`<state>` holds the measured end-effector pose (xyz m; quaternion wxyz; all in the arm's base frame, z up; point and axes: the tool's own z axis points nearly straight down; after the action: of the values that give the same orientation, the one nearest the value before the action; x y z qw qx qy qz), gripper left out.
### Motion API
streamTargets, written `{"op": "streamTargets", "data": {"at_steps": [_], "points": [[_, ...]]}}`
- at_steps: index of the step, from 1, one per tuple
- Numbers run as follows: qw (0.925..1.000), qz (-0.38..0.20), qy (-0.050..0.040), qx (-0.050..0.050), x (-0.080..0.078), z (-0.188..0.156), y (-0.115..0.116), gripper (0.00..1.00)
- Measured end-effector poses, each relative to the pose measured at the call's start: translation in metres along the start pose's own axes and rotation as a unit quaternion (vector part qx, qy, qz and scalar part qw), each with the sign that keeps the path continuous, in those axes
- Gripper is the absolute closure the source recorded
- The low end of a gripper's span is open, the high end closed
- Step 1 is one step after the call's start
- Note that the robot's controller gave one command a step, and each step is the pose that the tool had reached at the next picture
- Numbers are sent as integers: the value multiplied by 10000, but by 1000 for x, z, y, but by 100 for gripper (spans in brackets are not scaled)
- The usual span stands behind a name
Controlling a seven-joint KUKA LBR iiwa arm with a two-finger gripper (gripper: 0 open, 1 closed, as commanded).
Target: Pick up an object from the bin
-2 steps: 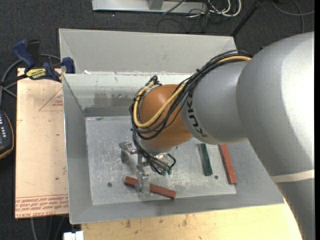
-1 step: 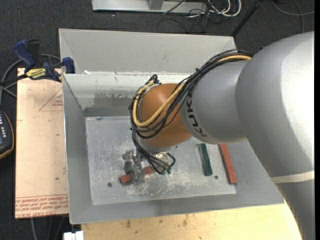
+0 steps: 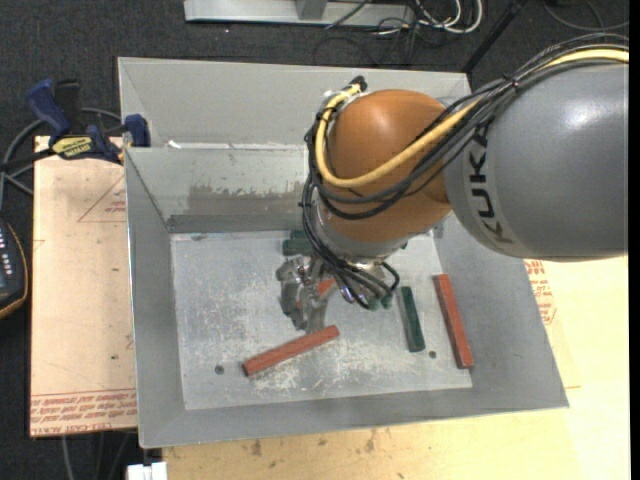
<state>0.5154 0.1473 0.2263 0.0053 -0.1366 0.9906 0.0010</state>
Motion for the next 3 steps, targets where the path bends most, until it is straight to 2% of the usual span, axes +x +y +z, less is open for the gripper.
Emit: {"op": "streamTargets", "data": {"at_steps": [1, 2, 3], "points": [[10000, 0, 42, -3, 1, 5, 0, 0], [9999, -86, 83, -6, 12, 161, -5, 0], [9999, -86, 52, -6, 10, 156, -5, 100]]}}
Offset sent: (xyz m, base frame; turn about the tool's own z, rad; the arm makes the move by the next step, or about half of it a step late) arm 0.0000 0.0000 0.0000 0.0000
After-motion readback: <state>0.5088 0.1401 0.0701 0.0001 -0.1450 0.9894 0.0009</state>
